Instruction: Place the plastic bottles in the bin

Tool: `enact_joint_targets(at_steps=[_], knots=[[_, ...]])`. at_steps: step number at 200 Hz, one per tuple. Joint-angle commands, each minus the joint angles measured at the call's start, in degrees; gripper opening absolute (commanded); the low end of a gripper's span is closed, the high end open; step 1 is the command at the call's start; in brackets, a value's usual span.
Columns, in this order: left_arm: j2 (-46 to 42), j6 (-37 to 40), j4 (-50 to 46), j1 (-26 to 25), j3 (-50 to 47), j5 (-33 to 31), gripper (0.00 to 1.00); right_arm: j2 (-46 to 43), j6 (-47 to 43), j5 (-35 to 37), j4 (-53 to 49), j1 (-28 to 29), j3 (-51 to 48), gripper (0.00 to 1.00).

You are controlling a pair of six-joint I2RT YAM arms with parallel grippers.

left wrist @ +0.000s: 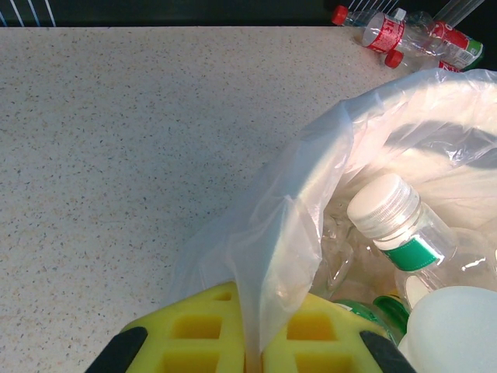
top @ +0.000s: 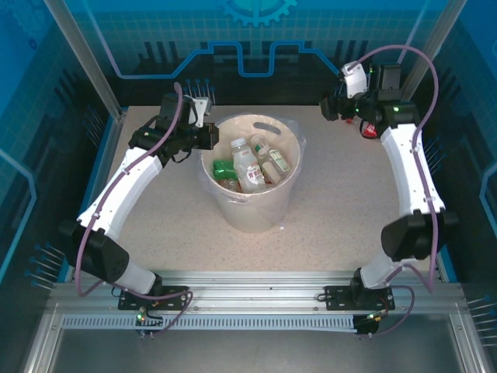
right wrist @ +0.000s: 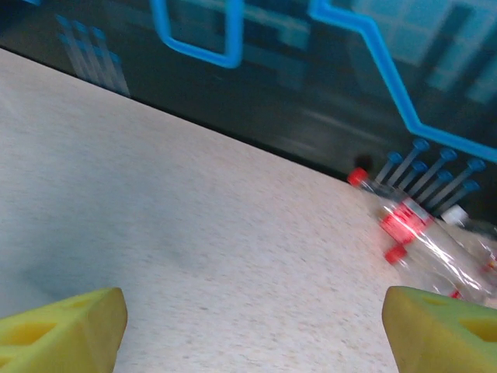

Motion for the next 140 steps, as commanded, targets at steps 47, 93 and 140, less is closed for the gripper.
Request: enact_joint_targets(at_steps=[47, 93, 140], knots=[[-0.3, -2.6, -2.8, -0.6, -2.0, 2.8, 0.0, 27.3, -6.6, 18.8, -0.9, -7.1, 14.5, 0.89], [0.4, -2.9, -2.5, -0.6, -2.2, 2.8, 0.0, 43.0, -8.2, 27.1, -2.6, -8.6, 28.5, 0.94], [1.5, -2.9, -2.4, -0.4, -1.9, 3.1, 0.0, 50.2, -9.5, 28.8, -1.6, -10.5, 33.6, 0.95]])
